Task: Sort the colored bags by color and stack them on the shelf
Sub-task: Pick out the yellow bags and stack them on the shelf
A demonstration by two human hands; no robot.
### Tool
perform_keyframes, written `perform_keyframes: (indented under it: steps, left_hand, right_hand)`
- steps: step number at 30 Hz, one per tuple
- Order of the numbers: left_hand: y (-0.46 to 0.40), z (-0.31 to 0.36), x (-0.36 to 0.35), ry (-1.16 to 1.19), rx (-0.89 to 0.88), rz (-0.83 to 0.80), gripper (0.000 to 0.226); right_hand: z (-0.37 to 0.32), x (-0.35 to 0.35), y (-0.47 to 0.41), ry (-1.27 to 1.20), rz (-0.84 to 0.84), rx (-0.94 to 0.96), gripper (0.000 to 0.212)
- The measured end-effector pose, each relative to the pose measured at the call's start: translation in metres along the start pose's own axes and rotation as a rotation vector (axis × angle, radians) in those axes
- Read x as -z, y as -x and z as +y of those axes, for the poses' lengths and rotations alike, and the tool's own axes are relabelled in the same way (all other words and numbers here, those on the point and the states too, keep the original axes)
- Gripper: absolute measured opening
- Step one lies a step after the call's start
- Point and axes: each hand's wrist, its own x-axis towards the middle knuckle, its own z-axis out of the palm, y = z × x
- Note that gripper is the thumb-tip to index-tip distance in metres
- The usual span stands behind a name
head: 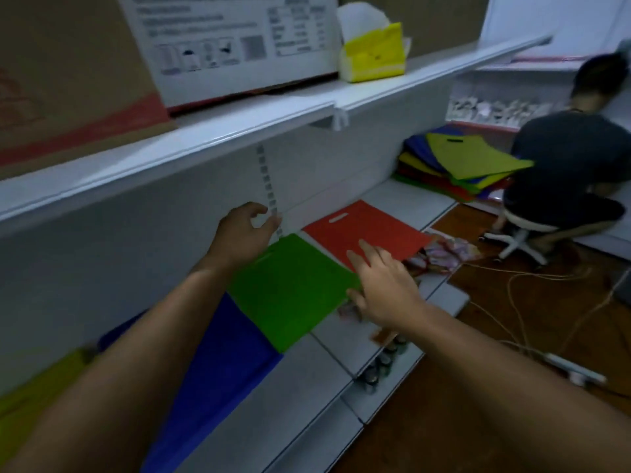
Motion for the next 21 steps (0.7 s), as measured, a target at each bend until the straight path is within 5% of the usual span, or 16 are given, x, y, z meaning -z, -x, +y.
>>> perform_keyframes:
  steps: [12,21]
  left_hand:
    - [-0.064,0.198,-0.167,-0.113,-0.194,-0.033,0.055]
    - [-0.17,0.265,-0.267,-0.021,-0.271,-0.086,0.054]
  right_hand:
    - [0.223,0.04,0.016,-0.015,0.04,-0.126,0.07]
    - [0.338,0.034,-0.064,0.012,0.015,-0.192,0.066]
